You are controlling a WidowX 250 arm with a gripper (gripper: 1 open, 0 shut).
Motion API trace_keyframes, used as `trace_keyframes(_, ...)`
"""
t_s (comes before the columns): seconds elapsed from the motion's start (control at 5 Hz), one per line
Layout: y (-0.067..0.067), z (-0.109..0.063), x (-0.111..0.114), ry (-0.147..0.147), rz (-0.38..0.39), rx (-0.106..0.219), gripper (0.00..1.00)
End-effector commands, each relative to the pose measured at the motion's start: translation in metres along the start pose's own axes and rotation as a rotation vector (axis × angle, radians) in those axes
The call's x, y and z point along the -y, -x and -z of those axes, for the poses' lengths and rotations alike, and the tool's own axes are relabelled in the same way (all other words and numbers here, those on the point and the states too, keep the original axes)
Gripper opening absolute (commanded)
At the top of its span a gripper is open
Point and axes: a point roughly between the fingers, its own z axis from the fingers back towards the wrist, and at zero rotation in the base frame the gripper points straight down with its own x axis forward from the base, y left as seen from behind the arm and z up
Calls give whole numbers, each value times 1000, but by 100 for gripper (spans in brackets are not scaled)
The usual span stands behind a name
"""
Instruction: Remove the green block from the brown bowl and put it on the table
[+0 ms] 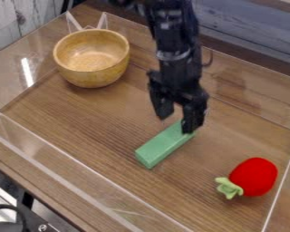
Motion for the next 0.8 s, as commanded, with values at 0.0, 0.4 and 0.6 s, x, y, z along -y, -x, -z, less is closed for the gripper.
trace_keyframes(0.0,-12,-44,-1,-23,-7,97,100)
trace_keyframes(0.4,-10,-56,-23,-59,-33,122,100)
trace_keyframes(0.6,-4,-57,-44,-76,-43,130,100)
